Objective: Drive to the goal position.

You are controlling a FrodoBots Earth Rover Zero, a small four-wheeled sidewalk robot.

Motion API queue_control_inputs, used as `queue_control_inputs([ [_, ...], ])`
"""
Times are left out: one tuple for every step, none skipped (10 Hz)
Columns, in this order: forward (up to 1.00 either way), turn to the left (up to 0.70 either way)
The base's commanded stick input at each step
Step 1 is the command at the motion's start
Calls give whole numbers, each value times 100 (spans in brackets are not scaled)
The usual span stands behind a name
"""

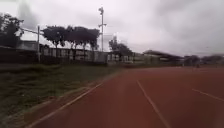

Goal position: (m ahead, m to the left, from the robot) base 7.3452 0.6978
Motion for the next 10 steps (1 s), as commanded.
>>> queue_control_inputs([
  [50, 0],
  [50, 0],
  [50, 0],
  [50, 0],
  [50, 0],
  [50, 0],
  [50, 0],
  [50, 0],
  [50, 0],
  [50, -1],
])
